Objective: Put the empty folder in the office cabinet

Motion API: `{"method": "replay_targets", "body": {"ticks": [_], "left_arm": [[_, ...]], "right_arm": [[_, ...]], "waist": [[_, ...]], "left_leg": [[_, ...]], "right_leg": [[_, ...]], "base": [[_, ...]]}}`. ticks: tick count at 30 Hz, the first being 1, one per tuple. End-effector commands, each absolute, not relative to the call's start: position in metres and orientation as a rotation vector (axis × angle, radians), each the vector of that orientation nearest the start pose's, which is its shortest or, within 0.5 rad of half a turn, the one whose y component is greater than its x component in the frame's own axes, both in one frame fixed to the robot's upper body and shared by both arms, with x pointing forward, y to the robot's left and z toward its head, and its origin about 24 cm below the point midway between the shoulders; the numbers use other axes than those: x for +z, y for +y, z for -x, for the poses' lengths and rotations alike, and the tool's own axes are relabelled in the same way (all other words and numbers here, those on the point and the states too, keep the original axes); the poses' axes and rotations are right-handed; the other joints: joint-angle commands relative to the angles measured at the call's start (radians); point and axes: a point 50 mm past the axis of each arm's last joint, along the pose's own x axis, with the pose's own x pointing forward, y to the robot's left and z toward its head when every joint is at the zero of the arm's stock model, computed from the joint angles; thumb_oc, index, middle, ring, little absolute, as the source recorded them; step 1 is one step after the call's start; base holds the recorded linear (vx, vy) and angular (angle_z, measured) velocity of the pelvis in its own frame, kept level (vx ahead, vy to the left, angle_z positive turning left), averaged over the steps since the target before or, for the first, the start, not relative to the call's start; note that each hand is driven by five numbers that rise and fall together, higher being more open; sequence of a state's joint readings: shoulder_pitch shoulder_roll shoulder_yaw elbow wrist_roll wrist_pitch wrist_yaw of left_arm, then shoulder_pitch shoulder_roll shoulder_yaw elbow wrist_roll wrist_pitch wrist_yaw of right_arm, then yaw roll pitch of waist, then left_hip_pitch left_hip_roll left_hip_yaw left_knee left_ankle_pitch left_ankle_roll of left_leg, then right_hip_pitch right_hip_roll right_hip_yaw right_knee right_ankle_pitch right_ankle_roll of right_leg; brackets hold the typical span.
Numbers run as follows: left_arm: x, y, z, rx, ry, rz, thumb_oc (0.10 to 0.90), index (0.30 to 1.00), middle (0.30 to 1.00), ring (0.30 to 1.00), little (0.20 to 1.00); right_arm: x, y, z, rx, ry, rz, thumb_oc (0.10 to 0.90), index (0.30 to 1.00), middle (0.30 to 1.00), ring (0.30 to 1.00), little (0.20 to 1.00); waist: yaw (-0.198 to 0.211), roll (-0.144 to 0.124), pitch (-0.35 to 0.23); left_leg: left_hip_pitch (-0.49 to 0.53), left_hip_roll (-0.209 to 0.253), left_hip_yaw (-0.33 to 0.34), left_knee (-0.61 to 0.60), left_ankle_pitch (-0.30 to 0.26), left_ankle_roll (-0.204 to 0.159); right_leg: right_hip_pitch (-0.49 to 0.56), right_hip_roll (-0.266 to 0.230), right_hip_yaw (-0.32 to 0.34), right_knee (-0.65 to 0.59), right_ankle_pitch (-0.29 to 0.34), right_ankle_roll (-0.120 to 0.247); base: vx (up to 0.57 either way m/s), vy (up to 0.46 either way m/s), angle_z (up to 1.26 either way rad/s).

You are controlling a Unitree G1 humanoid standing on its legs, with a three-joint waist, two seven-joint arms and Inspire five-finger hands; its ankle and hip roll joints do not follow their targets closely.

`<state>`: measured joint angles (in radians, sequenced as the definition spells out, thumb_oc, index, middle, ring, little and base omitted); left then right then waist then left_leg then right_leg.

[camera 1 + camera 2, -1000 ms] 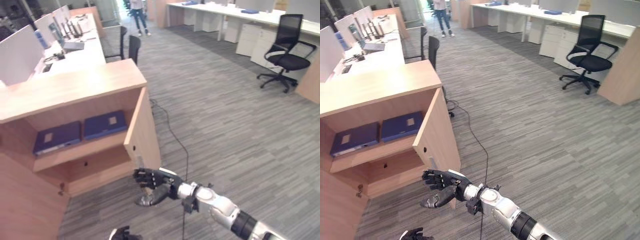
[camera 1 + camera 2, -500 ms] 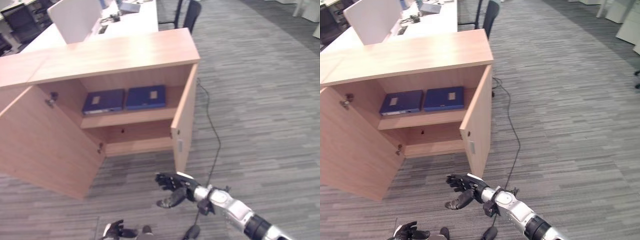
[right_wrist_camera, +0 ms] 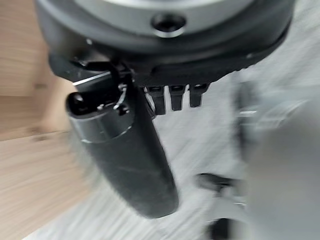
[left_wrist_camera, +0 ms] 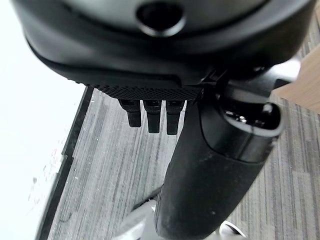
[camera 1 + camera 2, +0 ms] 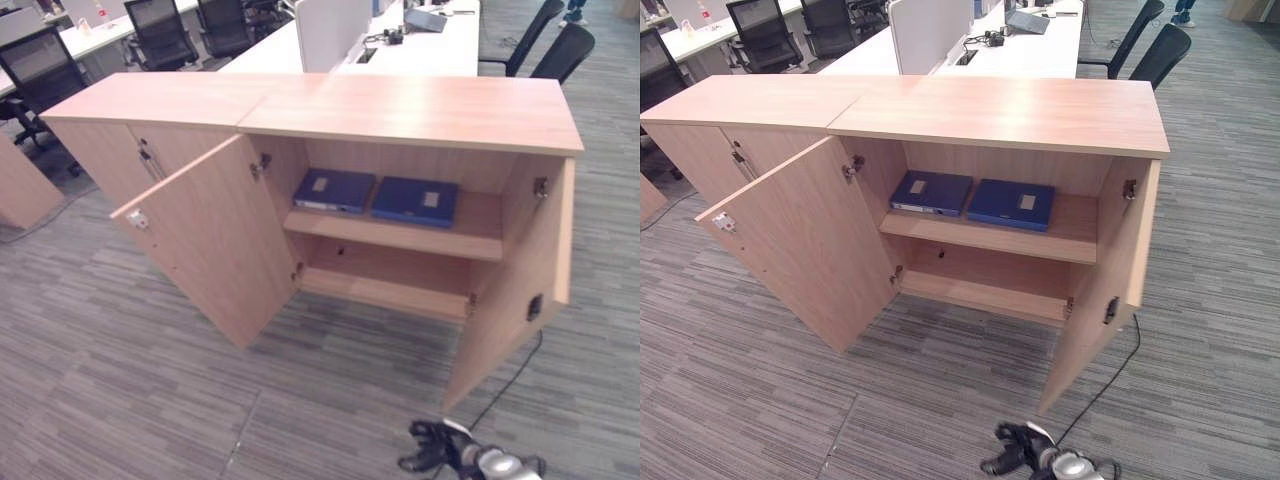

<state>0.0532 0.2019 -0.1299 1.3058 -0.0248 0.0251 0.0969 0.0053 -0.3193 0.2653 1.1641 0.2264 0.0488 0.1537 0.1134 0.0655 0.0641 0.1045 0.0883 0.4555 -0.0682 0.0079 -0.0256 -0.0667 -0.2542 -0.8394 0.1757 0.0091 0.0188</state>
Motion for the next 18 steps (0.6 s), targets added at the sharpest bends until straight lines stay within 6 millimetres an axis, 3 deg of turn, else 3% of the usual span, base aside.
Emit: {"method": "replay_targets", "body": {"ticks": [1,3,5,8,9,11,12,13,14,15,16,18], "left_arm": [[-0.167,0.245,-0.057,0.169,1.375,-0.349,0.800,0.900,0.900,0.900,0.900],[-0.164,0.251,-0.064,0.191,1.363,-0.350,0.800,0.900,0.900,0.900,0.900],[-0.164,0.251,-0.065,0.199,1.358,-0.347,0.800,0.900,0.900,0.900,0.900],[-0.162,0.251,-0.076,0.229,1.323,-0.332,0.800,0.900,0.900,0.900,0.900],[-0.162,0.251,-0.076,0.228,1.322,-0.332,0.800,0.900,0.900,0.900,0.900],[-0.162,0.247,-0.081,0.218,1.316,-0.336,0.800,0.900,0.900,0.900,0.900],[-0.163,0.243,-0.085,0.193,1.315,-0.351,0.800,0.900,0.900,0.900,0.900],[-0.163,0.243,-0.085,0.192,1.315,-0.352,0.800,0.900,0.900,0.900,0.900],[-0.160,0.265,-0.067,0.208,1.367,-0.373,0.800,0.900,0.900,0.900,0.900],[-0.158,0.272,-0.061,0.237,1.391,-0.402,0.800,0.900,0.900,0.900,0.900],[-0.160,0.270,-0.055,0.243,1.409,-0.428,0.800,0.900,0.900,0.900,0.900],[-0.160,0.269,-0.051,0.250,1.419,-0.419,0.800,0.900,0.900,0.900,0.900]], "right_arm": [[-0.149,-0.260,-0.110,-0.119,1.205,0.227,0.800,0.900,0.900,0.900,0.900],[-0.143,-0.279,-0.110,-0.296,1.165,0.138,0.800,0.900,0.900,0.900,0.900],[-0.139,-0.284,-0.114,-0.358,1.127,0.101,0.800,0.900,0.900,0.900,0.900],[-0.118,-0.302,-0.138,-0.536,0.926,0.000,0.800,0.900,0.900,0.900,0.900],[-0.118,-0.302,-0.138,-0.538,0.925,-0.001,0.800,0.900,0.900,0.900,0.900],[-0.111,-0.307,-0.140,-0.584,0.868,-0.021,0.800,0.900,0.900,0.900,0.900],[-0.108,-0.309,-0.132,-0.623,0.838,-0.046,0.800,0.900,0.900,0.900,0.900],[-0.108,-0.309,-0.132,-0.624,0.838,-0.046,0.800,0.900,0.900,0.900,0.900],[-0.104,-0.316,-0.128,-0.684,0.801,-0.080,0.800,0.900,0.900,0.900,0.900],[-0.104,-0.310,-0.126,-0.681,0.787,-0.086,0.800,0.900,0.900,0.900,0.900],[-0.099,-0.309,-0.125,-0.712,0.729,-0.102,0.800,0.900,0.900,0.900,0.900],[-0.096,-0.312,-0.126,-0.734,0.713,-0.103,0.800,0.900,0.900,0.900,0.900]], "waist": [[-0.023,-0.050,-0.018],[-0.043,-0.059,-0.022],[-0.049,-0.061,-0.023],[-0.076,-0.064,-0.023],[-0.076,-0.064,-0.022],[-0.092,-0.062,-0.014],[-0.117,-0.061,-0.006],[-0.119,-0.062,-0.006],[-0.141,-0.057,0.006],[-0.164,-0.068,0.012],[-0.199,-0.084,0.019],[-0.199,-0.088,0.017]], "left_leg": [[-0.057,0.013,-0.038,-0.019,-0.018,-0.045],[-0.059,-0.012,-0.041,-0.019,-0.038,-0.027],[-0.058,-0.022,-0.043,-0.019,-0.045,-0.020],[-0.049,-0.056,-0.049,-0.019,-0.064,0.001],[-0.048,-0.057,-0.051,-0.019,-0.065,0.002],[-0.037,-0.074,-0.060,-0.019,-0.076,0.012],[-0.019,-0.102,-0.088,-0.019,-0.099,0.029],[-0.019,-0.105,-0.091,-0.019,-0.099,0.032],[-0.011,-0.117,-0.112,-0.019,-0.107,0.038],[-0.005,-0.124,-0.122,-0.019,-0.109,0.046],[0.009,-0.116,-0.122,-0.019,-0.120,0.052],[0.011,-0.117,-0.118,-0.019,-0.122,0.052]], "right_leg": [[0.087,0.070,0.047,-0.211,-0.016,0.058],[0.082,0.046,0.054,-0.198,0.001,0.073],[0.080,0.033,0.056,-0.190,0.007,0.081],[0.081,-0.013,0.056,-0.153,0.020,0.102],[0.081,-0.016,0.055,-0.150,0.019,0.104],[0.082,-0.052,0.051,-0.101,0.022,0.117],[0.080,-0.112,0.054,-0.015,0.049,0.141],[0.081,-0.117,0.051,-0.011,0.049,0.143],[0.068,-0.153,0.088,0.047,0.093,0.170],[0.054,-0.179,0.124,0.086,0.102,0.173],[0.012,-0.182,0.235,0.127,0.077,0.157],[-0.002,-0.168,0.261,0.104,0.064,0.150]], "base": [[-0.02,0.150,-0.14],[-0.02,0.198,-0.19],[-0.01,0.146,-0.03],[-0.01,0.168,-0.01],[-0.01,0.173,-0.01],[0.02,0.195,0.06],[0.04,0.216,0.15],[0.04,0.214,0.35],[0.01,0.103,0.65],[0.01,0.067,0.97],[-0.01,0.000,0.99],[0.00,-0.057,0.45]]}}
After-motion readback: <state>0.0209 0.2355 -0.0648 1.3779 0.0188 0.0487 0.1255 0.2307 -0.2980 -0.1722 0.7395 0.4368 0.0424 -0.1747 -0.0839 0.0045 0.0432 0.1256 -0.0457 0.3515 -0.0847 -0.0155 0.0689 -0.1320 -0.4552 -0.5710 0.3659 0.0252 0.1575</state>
